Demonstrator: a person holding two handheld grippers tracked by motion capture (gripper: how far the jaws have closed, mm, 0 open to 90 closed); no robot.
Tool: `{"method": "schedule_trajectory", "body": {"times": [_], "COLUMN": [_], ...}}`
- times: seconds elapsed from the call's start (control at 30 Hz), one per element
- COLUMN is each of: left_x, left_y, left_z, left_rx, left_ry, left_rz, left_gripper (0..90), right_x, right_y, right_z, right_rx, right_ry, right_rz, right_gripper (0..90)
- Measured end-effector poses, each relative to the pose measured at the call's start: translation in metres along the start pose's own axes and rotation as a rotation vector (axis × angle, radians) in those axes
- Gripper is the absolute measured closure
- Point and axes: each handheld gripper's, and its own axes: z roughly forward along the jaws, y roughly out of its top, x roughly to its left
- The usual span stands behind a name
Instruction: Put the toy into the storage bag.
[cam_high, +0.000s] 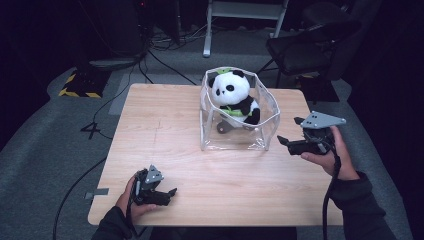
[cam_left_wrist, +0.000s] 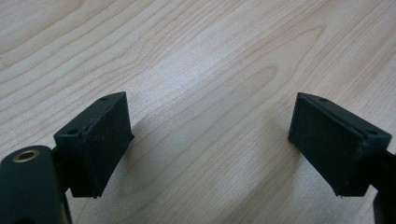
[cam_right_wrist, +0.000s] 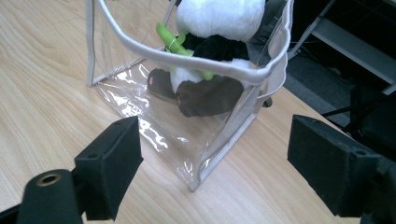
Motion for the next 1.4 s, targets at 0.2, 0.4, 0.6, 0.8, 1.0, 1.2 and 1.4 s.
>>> {"method": "schedule_trajectory", "body": {"times": [0.2, 0.4, 0.6, 0.8, 1.0, 1.2, 1.4], "left_x": [0.0, 0.0, 0.0, 0.0, 0.0, 0.0, 0.0], "left_y": [0.0, 0.0, 0.0, 0.0, 0.0, 0.0, 0.0], "left_z": [0.0, 0.0, 0.0, 0.0, 0.0, 0.0, 0.0], "left_rx": [0.0, 0.0, 0.0, 0.0, 0.0, 0.0, 0.0], "left_ry": [-0.001, 0.0, -0.001, -0.001, -0.001, 0.0, 0.0], "left_rz": [-0.001, 0.0, -0.001, -0.001, -0.001, 0.0, 0.0], "left_gripper": [13.2, 13.2, 13.2, 13.3, 13.3, 13.2, 13.2], "right_x": [0.003, 0.004, 0.007, 0.008, 0.008, 0.01, 0.012], "right_y": [-0.011, -0.024, -0.039, -0.052, -0.066, -0.08, -0.09], "right_z": [0.005, 0.01, 0.015, 0.021, 0.027, 0.031, 0.032], "right_rx": [0.023, 0.051, 0.077, 0.096, 0.116, 0.117, 0.115], "right_ry": [0.001, 0.01, -0.021, -0.011, -0.002, 0.0, 0.009], "right_rz": [-0.001, 0.004, -0.016, -0.016, -0.015, 0.003, 0.014], "right_gripper": [18.0, 18.0, 18.0, 19.0, 19.0, 19.0, 19.0]}}
